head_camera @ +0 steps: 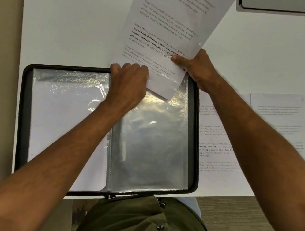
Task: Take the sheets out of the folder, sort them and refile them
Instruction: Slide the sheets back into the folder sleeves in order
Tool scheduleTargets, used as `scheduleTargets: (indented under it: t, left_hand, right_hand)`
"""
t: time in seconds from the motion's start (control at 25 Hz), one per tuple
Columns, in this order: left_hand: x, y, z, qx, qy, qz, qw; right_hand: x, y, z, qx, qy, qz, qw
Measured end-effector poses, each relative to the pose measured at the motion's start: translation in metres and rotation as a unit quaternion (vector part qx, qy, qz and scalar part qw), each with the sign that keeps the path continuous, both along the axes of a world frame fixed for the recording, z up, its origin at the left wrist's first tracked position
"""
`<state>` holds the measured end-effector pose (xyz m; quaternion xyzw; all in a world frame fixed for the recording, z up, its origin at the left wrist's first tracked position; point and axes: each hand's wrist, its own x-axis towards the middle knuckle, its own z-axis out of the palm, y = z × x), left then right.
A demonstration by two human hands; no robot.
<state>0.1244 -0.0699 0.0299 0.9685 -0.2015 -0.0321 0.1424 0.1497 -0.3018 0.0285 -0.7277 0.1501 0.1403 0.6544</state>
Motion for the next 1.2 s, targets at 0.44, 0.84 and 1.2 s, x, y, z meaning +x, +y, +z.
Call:
scheduleTargets:
  t: [0.44,0.84,1.2]
  left_hand:
    - [0.02,0.034,-0.013,-0.04,0.058,0.013,0.997]
    - [0.037,0.073,-0.022,-0.005,0.09,0.144,0.986]
    - [0.068,0.072,-0.014,-0.29,0.28,0.265,0.876]
  right_hand:
    - [0.009,-0.015,0.009,-0.007,0.053,0.109,0.993]
    - [0.017,-0.018,0.012,-0.007,0.07,0.147,0.987]
    - [0.03,-0.018,0.003,-0.044,0.107,0.244,0.963]
